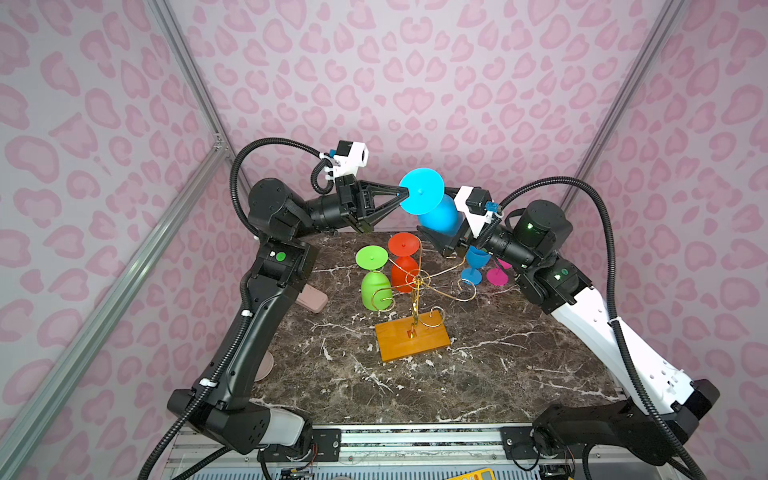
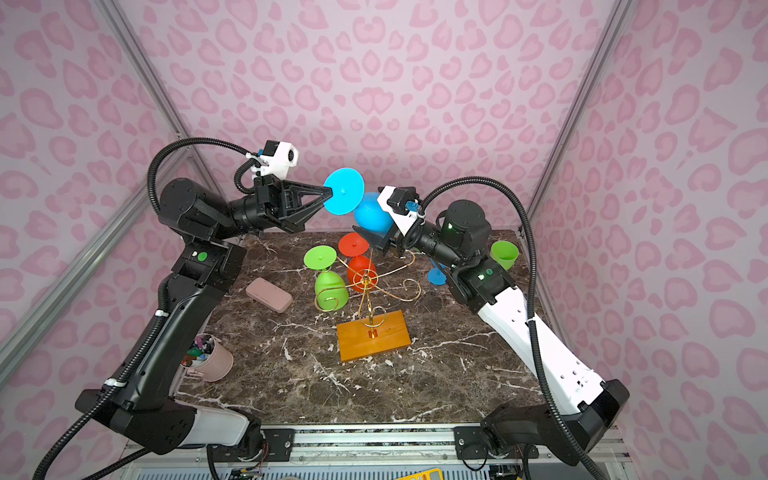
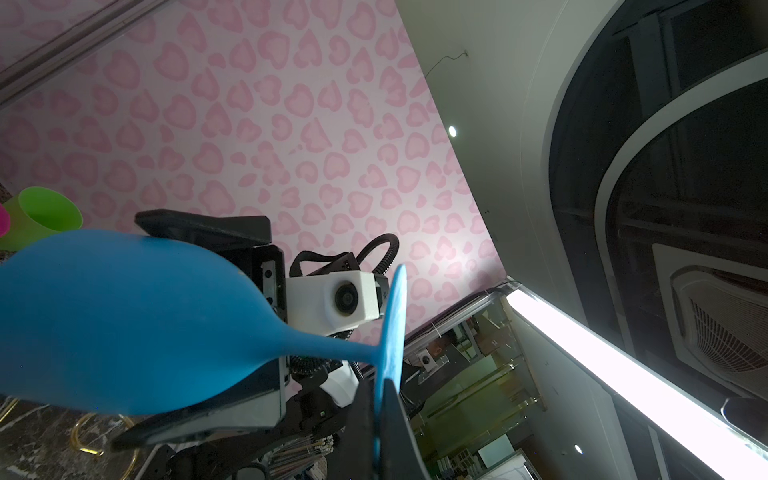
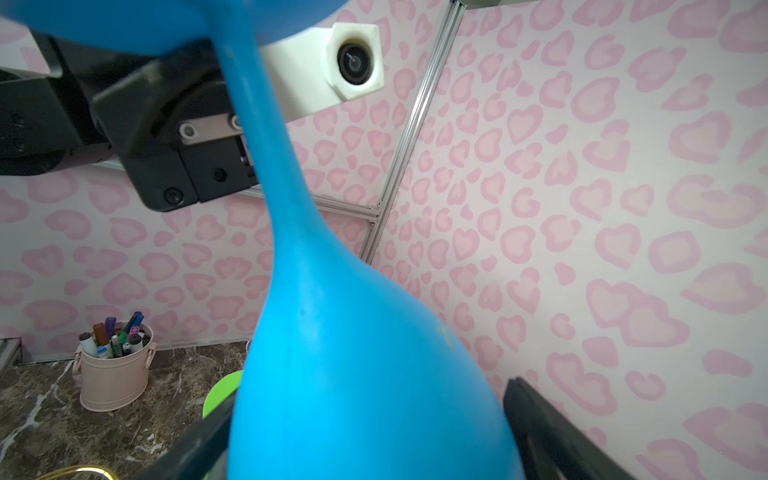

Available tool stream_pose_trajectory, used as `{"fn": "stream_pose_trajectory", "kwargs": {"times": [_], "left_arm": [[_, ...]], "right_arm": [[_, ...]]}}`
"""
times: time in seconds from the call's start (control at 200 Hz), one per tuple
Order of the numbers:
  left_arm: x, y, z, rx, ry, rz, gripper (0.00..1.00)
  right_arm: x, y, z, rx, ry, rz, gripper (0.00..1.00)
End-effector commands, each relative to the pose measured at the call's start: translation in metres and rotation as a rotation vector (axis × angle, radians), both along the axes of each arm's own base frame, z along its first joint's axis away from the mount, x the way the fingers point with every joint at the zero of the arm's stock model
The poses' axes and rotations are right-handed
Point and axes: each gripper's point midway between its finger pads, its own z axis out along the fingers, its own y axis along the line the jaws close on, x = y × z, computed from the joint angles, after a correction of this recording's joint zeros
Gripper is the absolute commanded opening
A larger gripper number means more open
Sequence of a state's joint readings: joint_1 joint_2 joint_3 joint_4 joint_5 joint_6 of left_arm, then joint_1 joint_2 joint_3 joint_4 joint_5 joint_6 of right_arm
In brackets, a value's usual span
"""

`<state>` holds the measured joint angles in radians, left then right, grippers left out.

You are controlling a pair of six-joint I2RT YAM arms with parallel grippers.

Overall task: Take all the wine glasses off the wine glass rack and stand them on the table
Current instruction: 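Grasp the cyan glass bowl with the right gripper, release left gripper, then move the open left gripper toward the cyan glass stem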

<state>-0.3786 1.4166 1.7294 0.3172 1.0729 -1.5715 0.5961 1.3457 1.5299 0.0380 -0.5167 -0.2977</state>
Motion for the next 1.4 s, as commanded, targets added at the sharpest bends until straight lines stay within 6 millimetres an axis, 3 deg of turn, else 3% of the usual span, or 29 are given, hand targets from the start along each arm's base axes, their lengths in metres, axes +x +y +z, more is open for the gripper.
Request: {"fn": "stream_pose_trajectory", "kwargs": {"times": [0.0,0.505,0.59,0.745,0.895,1.145,1.395], "left_arm": [[-0.005,0.002,0.009,-0.036,-0.039,-0.014,0.04],[-0.002,0.002,0.011,-0.047,-0.041,-0.010,0.04],[0.000,0.002,0.011,-0.049,-0.044,-0.001,0.13],[0.004,0.003,0.012,-0.043,-0.078,0.027,0.40],[0.013,0.005,0.005,-0.014,-0.148,0.085,0.45],[0.045,0.018,-0.010,0.100,-0.434,0.362,0.47],[0.074,0.050,0.000,0.188,-0.780,0.774,0.43]], "right_arm": [[0.004,-0.001,0.007,0.036,-0.013,-0.028,0.89],[0.005,-0.006,0.005,0.048,0.026,-0.063,0.68],[0.004,-0.009,0.005,0.053,0.043,-0.069,0.66],[0.007,-0.021,0.009,0.065,0.099,-0.134,0.63],[0.012,-0.040,0.008,0.052,0.199,-0.225,0.59],[0.009,-0.080,0.009,0.044,0.355,-0.337,0.56],[0.001,-0.096,-0.002,-0.002,0.437,-0.382,0.51]]}}
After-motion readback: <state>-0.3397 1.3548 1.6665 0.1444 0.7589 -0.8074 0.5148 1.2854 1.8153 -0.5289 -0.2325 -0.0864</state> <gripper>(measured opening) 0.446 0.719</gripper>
